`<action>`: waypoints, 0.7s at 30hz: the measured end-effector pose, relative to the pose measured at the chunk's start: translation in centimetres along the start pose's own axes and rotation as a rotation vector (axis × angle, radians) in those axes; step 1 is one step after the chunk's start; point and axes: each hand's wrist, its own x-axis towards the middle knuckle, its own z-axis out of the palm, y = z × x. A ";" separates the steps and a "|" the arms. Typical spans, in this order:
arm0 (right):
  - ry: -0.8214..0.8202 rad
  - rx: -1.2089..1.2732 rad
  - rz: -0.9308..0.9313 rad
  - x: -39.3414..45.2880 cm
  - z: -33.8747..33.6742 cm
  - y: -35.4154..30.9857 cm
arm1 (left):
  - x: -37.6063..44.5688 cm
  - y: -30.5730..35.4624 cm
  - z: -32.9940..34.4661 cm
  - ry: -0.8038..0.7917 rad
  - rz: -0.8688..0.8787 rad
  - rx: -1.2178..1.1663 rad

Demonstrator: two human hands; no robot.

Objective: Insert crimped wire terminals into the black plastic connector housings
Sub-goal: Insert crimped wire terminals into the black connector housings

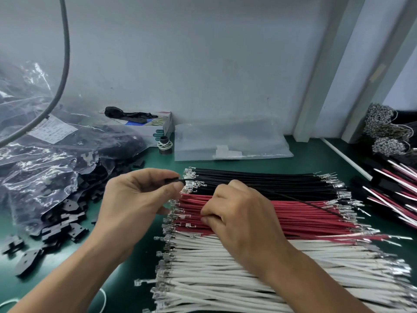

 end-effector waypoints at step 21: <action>0.202 0.316 0.145 0.0 -2.0 0.9 | -0.1 0.5 0.1 -0.224 -0.241 -0.322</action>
